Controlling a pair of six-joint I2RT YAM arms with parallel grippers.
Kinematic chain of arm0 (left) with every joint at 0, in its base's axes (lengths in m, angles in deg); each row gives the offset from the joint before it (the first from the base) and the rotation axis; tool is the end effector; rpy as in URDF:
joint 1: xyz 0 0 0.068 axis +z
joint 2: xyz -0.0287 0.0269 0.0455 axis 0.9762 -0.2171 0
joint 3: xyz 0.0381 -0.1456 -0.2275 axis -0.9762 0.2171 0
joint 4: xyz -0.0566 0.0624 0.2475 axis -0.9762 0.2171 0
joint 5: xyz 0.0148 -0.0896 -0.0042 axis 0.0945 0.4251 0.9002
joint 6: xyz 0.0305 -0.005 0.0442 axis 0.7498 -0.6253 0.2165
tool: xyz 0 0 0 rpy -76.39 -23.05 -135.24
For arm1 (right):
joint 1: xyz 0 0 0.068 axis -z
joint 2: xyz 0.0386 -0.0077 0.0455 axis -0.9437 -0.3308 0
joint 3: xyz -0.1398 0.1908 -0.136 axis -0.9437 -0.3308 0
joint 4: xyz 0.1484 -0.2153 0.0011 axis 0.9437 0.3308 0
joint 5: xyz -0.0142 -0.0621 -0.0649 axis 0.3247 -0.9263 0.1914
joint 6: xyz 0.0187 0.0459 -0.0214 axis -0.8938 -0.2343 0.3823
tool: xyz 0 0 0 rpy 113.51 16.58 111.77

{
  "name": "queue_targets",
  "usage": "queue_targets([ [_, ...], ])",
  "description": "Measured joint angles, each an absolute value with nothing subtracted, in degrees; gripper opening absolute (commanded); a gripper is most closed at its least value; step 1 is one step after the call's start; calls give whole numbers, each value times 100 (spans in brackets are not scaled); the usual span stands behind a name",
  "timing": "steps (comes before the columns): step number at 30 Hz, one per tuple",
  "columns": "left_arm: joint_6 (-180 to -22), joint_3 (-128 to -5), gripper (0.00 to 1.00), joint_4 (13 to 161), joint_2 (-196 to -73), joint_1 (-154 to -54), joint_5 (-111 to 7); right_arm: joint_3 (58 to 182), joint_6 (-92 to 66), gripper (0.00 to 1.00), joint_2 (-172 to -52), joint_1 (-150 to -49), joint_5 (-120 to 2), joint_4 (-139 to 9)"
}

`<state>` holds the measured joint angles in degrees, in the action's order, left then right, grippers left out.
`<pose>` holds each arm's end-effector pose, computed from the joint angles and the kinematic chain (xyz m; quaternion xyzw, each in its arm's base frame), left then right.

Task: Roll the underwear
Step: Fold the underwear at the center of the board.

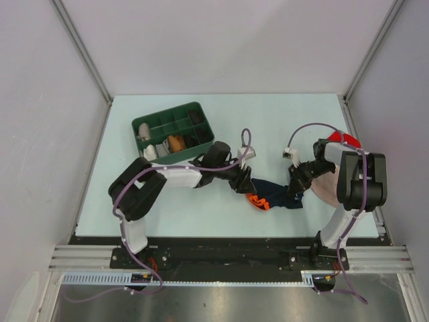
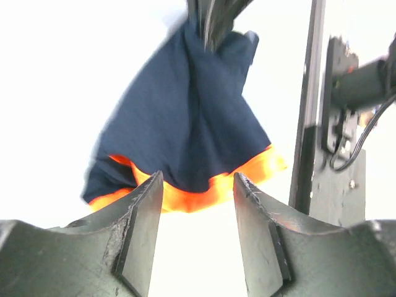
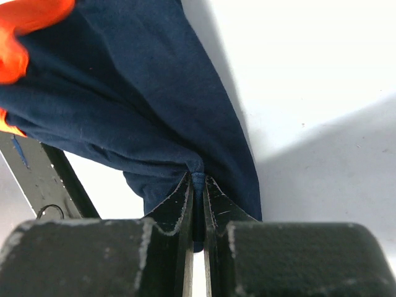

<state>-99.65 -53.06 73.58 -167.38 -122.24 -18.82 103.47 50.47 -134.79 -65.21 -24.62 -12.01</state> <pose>0.2604 -0.2915 0.1625 0.4021 0.7393 -0.4807 0.2463 0.2855 -0.0032 0.1404 -0.3769 0.8503 0.3442 0.1282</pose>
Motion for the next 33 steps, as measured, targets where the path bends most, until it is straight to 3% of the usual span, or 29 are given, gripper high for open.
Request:
queue_targets([
  [10,-9416,-4696,55,6951,-15426,-12326,-2175,10384,4864,5,-13545,-6521,-2484,-1206],
  [14,-8352,-4495,58,7325,-15103,-13032,-2422,10390,4840,5,-13553,-6521,-2488,-1206],
  [15,-7998,-4479,68,7436,-15057,-13358,-2658,10390,4838,5,-13553,-6521,-2488,-1206],
  [18,-7272,-4368,75,7513,-15040,-14077,-3405,10397,4838,5,-13558,-6519,-2488,-1201],
  [19,-7106,-4305,83,7513,-15040,-14250,-3598,10397,4840,5,-13558,-6521,-2488,-1199],
  [20,-6940,-4211,100,7489,-15037,-14407,-3814,10399,4840,5,-13558,-6521,-2490,-1197],
  [27,-6424,-3996,100,7353,-15037,-14462,-4933,10399,4840,5,-13558,-6521,-2495,-1195],
  [33,-6361,-4130,97,7211,-15193,-14490,-5228,10399,4842,5,-13558,-6521,-2497,-1195],
])
